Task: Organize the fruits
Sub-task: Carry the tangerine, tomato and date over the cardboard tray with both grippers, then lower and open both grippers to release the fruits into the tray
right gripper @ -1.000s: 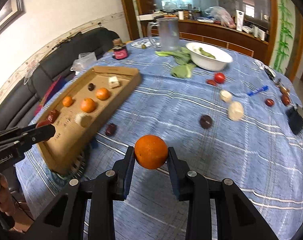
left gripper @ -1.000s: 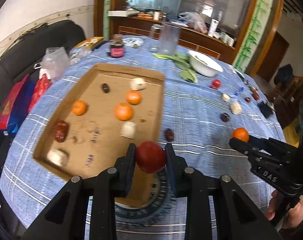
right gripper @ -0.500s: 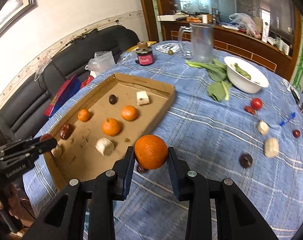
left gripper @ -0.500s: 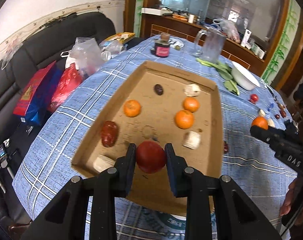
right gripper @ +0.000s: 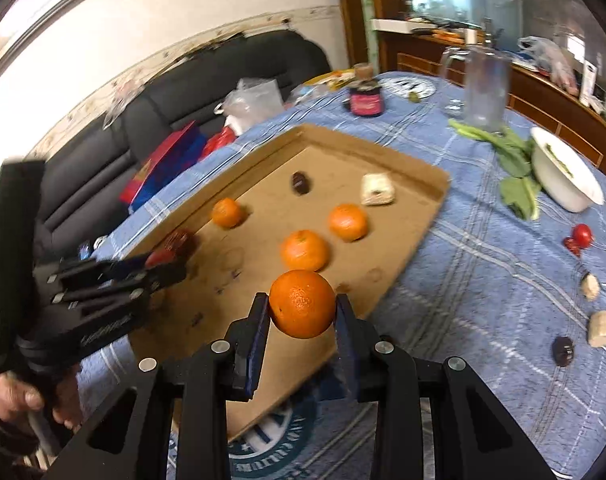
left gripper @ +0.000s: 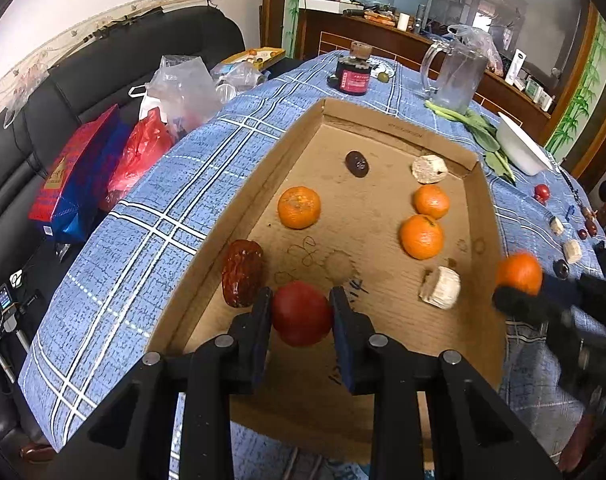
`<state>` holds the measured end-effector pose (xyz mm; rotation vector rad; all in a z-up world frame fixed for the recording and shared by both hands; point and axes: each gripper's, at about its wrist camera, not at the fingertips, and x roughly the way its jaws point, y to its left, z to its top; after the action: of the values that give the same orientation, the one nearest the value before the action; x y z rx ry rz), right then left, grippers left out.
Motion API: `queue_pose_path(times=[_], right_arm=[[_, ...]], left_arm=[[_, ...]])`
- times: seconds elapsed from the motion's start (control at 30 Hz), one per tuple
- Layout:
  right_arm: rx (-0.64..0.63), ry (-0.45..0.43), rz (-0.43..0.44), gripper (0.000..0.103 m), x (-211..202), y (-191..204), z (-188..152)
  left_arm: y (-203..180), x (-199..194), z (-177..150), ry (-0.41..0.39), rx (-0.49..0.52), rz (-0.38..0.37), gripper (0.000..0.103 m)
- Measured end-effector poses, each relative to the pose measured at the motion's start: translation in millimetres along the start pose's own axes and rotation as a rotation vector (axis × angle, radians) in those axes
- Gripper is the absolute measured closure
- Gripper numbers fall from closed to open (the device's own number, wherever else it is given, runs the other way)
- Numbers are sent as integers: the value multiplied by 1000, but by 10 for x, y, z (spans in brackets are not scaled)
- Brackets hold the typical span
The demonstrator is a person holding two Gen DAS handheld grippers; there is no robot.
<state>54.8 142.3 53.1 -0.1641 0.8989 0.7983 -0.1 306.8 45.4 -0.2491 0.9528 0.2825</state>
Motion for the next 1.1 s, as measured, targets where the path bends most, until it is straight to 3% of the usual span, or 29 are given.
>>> queue_pose_path(times=[0.33,0.97,1.1], right_arm=[[-56,77,85,67,232,217,-122],[-101,121,24,67,430,214,-142],[-103,116,23,59,404,226,-142]], left_arm=[[64,177,60,19,-10,19,75],[81,262,6,46,-16,13,75],[71,241,-4,48,-10,15,68]])
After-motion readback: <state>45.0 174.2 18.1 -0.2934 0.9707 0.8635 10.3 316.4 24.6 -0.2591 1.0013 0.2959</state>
